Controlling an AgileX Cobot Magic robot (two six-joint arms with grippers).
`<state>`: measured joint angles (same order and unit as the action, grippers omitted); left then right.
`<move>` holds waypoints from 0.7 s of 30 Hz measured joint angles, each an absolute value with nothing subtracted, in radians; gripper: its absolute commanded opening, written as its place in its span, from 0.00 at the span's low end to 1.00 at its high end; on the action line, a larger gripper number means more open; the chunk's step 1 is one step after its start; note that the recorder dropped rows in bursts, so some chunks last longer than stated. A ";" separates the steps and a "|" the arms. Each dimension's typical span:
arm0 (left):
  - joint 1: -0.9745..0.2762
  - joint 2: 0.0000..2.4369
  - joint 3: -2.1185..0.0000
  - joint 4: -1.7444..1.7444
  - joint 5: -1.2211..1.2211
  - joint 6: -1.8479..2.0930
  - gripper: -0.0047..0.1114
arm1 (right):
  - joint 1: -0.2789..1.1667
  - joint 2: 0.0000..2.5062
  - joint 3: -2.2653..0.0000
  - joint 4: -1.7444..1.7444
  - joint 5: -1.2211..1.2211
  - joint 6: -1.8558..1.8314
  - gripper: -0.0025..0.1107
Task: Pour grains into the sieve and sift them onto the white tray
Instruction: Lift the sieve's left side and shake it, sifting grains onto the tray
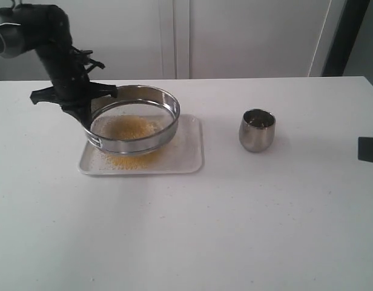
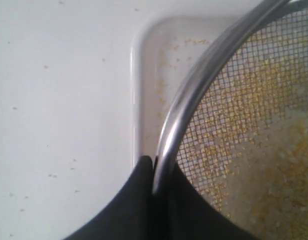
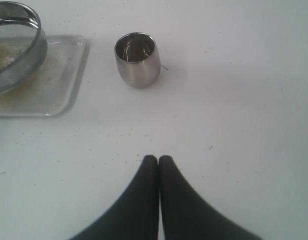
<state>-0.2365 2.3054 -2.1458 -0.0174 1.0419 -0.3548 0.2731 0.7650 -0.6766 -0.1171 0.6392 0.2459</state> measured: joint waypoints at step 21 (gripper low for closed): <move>-0.321 2.303 -2.168 -0.034 1.022 -0.353 0.04 | 0.273 0.765 -0.677 -0.117 0.641 0.246 0.02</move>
<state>-0.3214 2.3034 -2.1676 -0.0337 1.0217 -0.3526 0.2731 0.7650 -0.6766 -0.1171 0.6411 0.2459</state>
